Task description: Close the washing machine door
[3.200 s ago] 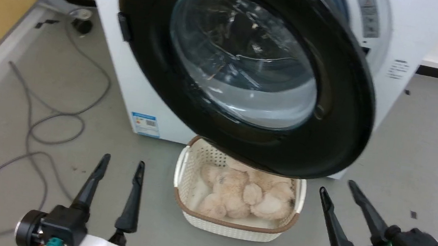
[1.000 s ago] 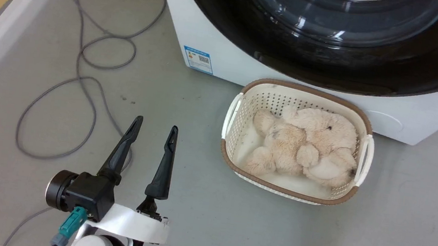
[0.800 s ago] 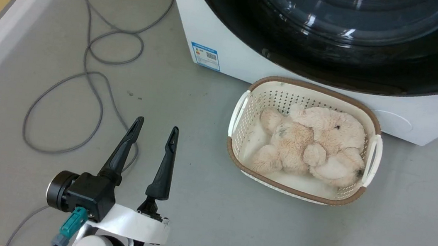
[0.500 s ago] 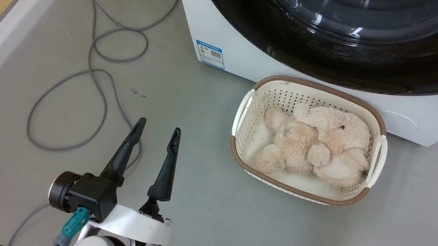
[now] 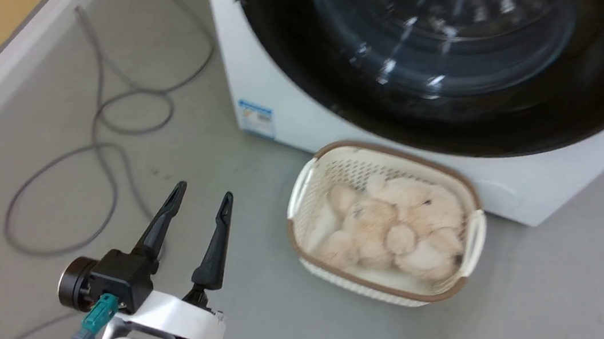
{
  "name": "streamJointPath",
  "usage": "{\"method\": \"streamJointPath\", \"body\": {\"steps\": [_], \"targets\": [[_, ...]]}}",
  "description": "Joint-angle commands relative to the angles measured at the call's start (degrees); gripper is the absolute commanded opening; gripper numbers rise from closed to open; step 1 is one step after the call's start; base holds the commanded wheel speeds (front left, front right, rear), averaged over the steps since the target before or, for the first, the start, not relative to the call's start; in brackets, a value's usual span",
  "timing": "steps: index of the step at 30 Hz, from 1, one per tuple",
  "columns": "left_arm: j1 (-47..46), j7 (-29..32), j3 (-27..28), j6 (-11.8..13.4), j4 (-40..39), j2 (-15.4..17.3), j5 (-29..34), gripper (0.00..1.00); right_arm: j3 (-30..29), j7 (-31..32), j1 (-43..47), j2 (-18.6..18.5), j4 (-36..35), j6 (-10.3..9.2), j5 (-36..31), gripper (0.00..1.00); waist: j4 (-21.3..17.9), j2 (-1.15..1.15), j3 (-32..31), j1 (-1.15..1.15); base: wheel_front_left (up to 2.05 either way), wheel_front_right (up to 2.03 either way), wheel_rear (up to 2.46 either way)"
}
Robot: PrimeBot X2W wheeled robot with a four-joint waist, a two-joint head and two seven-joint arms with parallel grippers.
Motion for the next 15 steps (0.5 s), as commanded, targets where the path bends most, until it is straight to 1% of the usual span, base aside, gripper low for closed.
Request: {"method": "streamJointPath", "body": {"steps": [1,3,4,5,9,12,15], "targets": [[0.71,-0.25,0.46,0.12,0.61,0.02,0.3,1.0,-0.07,-0.77,3.28,-0.23,-2.03,-0.04,-1.93,0.0,-2.88,0.0,-2.94,0.0,0.0,0.0,0.0],[1.15,-0.25,1.0,0.18,1.35,0.02,0.48,1.0,-2.02,-1.08,6.67,0.67,-4.96,-0.04,-1.97,0.0,-4.23,0.0,-4.07,0.0,0.0,0.0,0.0],[1.15,-0.25,1.0,0.18,1.35,0.02,0.48,1.0,-2.02,-1.08,6.67,0.67,-4.96,-0.04,-1.97,0.0,-4.23,0.0,-4.07,0.0,0.0,0.0,0.0],[1.35,-0.25,1.32,0.25,1.72,0.02,0.56,1.0,-2.73,-1.16,8.4,0.83,-6.58,-0.04,-2.84,0.0,-4.88,0.0,-4.58,0.0,0.0,0.0,0.0],[2.01,-0.25,2.34,0.38,3.25,0.02,0.88,1.0,-9.79,-1.24,16.2,3.31,-14.76,-0.04,-6.69,0.0,-7.17,0.0,-6.35,0.0,0.0,0.0,0.0],[2.65,-0.25,3.2,0.54,3.9,0.02,0.94,1.0,-15.13,-1.25,23.22,6.61,-20.87,-0.04,-12.54,0.0,-8.68,0.0,-7.55,0.0,0.0,0.0,0.0],[3.39,-0.25,3.63,0.26,4.41,0.02,1.31,1.0,-19.64,-1.26,30.28,11.47,-26.38,-0.04,-18.39,0.0,-9.86,0.0,-8.46,0.0,0.0,0.0,0.0]]}}
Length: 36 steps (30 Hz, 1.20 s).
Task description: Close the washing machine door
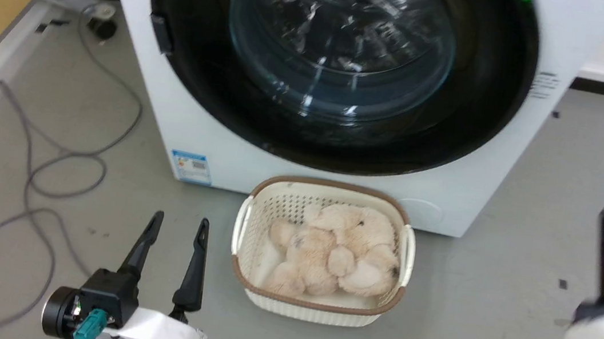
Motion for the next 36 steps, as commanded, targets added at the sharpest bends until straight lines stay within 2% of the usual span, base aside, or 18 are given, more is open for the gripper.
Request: {"method": "streamJointPath", "body": {"steps": [1,5,8,13,14,15,16,17,36], "targets": [[0.95,-0.25,0.18,-0.24,0.27,0.06,0.57,1.0,-0.65,-0.25,2.26,1.73,-1.47,-0.04,-1.53,0.0,-1.16,0.0,-1.13,0.0,0.0,0.0,0.0],[1.82,-0.25,0.15,-0.7,0.76,0.06,1.07,1.0,-3.66,0.36,9.78,8.28,-7.41,-0.04,-7.35,0.0,-1.87,0.0,-1.95,0.0,0.0,0.0,0.0],[2.33,-0.25,0.03,-0.77,0.86,0.06,1.15,1.0,-4.99,1.12,13.48,12.02,-10.6,-0.04,-9.26,0.0,-2.23,0.0,-2.35,0.0,0.0,0.0,0.0],[3.31,-0.25,-0.03,-0.29,2.03,0.06,1.18,1.0,-4.47,2.89,16.86,14.27,-13.27,-0.04,-11.37,0.0,-2.8,0.0,-2.61,0.0,0.0,0.0,0.0],[3.38,-0.25,0.08,0.03,2.12,0.06,0.82,1.0,-4.38,3.07,17.21,14.55,-13.55,-0.04,-11.41,0.1,-2.87,0.0,-2.6,0.0,0.0,0.0,0.0],[3.39,-0.25,0.06,0.15,2.1,0.06,0.55,1.0,-4.53,3.18,17.45,14.85,-13.8,-0.04,-11.31,0.45,-2.92,0.0,-2.56,0.0,0.0,0.0,0.0],[3.27,-0.25,-0.09,-0.07,1.67,0.06,0.04,1.0,-4.67,3.32,17.68,15.06,-13.96,-0.04,-11.31,1.0,-2.95,0.0,-2.48,0.0,0.0,0.0,0.0],[2.78,0.01,-0.15,-0.01,1.69,0.0,0.07,0.0,-4.57,3.24,17.06,14.83,-13.6,0.0,-11.13,0.0,-2.96,0.0,-2.5,0.0,0.0,0.0,0.0],[2.73,1.95,0.59,0.15,0.89,-0.01,1.17,0.0,-4.06,4.74,16.55,15.21,-13.61,-0.01,-12.39,0.0,-2.96,0.0,-2.86,0.0,0.0,0.0,0.0]]}}
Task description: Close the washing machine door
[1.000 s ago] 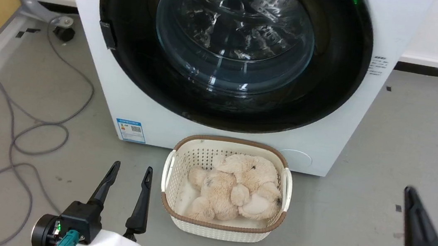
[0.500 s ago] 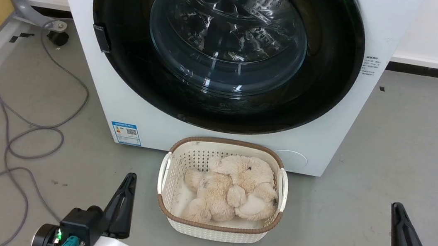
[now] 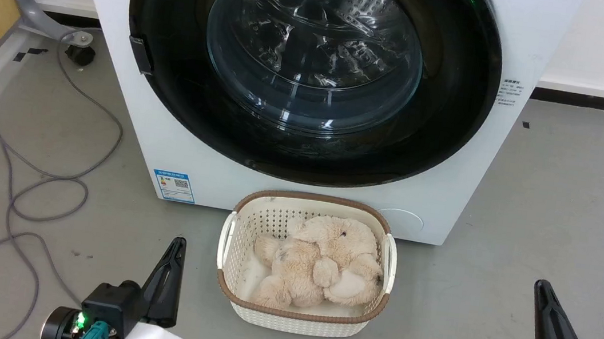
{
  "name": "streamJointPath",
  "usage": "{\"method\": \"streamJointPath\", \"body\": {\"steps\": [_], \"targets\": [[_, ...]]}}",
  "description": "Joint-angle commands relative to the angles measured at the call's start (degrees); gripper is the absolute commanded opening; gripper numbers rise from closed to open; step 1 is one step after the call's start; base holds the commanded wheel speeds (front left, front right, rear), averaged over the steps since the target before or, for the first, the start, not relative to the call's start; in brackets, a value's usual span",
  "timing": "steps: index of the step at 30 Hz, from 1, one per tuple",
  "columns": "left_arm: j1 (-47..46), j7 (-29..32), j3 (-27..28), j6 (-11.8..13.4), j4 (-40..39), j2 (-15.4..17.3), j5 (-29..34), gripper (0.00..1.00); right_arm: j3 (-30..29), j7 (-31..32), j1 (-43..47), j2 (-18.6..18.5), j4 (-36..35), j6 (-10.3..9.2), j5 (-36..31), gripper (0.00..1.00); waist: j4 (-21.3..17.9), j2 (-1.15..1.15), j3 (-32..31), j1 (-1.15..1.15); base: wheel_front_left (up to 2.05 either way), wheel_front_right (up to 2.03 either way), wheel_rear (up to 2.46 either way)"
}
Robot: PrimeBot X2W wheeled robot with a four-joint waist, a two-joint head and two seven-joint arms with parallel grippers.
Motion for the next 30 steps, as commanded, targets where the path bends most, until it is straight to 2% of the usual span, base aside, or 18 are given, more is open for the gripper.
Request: {"method": "streamJointPath", "body": {"steps": [1,30], "targets": [[-0.04,0.37,0.33,0.1,-0.3,0.01,0.6,0.0,0.15,0.25,-0.48,0.37,-0.04,-0.01,-0.39,0.0,0.0,0.0,-0.03,0.0,0.0,0.0,0.0],[-0.11,3.88,1.91,0.4,-1.97,0.03,2.69,0.0,1.05,2.99,-1.44,1.13,-0.12,-0.02,-2.78,0.0,0.02,0.0,-0.7,0.0,0.0,0.0,0.0]]}}
